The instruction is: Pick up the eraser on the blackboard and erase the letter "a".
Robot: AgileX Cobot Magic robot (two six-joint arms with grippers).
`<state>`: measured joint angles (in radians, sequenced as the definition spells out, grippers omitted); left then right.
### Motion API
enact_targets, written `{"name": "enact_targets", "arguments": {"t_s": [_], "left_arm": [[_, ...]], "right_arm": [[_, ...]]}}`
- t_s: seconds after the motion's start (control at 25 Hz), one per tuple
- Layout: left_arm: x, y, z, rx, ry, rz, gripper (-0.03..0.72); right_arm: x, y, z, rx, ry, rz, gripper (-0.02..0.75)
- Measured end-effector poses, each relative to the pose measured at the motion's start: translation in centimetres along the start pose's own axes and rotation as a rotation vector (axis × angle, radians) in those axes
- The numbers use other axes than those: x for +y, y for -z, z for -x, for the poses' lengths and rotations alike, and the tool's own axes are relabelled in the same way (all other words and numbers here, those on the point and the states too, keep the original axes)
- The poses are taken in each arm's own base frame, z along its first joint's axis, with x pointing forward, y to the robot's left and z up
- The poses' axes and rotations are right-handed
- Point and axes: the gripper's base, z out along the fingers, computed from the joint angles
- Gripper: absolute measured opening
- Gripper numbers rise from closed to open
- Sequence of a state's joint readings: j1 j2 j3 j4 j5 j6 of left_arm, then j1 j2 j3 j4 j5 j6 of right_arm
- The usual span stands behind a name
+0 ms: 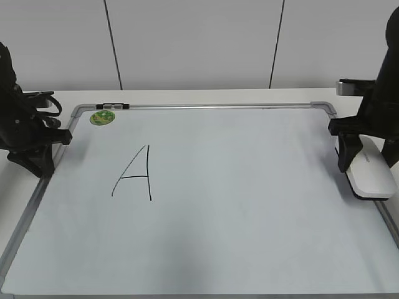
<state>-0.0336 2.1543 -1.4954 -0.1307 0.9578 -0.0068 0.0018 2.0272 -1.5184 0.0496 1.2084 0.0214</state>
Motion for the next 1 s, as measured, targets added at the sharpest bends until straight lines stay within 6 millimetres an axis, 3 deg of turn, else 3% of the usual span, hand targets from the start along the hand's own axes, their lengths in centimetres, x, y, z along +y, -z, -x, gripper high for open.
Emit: {"name": "enact_targets", "arguments": {"t_s": [0.28,0.6,1.0], "left_arm": [[0.0,0.0,0.0,0.000,-0.007,0.000,0.107],[0.0,0.0,0.0,0.000,-0.007,0.000,0.107],[0.0,0.0,0.0,0.000,-0.007,0.000,0.107]], "right_arm": [[0.0,0.0,0.1,-0.002,0.001,0.000,0.526],[-0.1,-2.4,1.1,0.048,0.009,-0.002,0.526],[0.0,-1.9,1.9,0.018,0.021,-0.003,0.526]]}}
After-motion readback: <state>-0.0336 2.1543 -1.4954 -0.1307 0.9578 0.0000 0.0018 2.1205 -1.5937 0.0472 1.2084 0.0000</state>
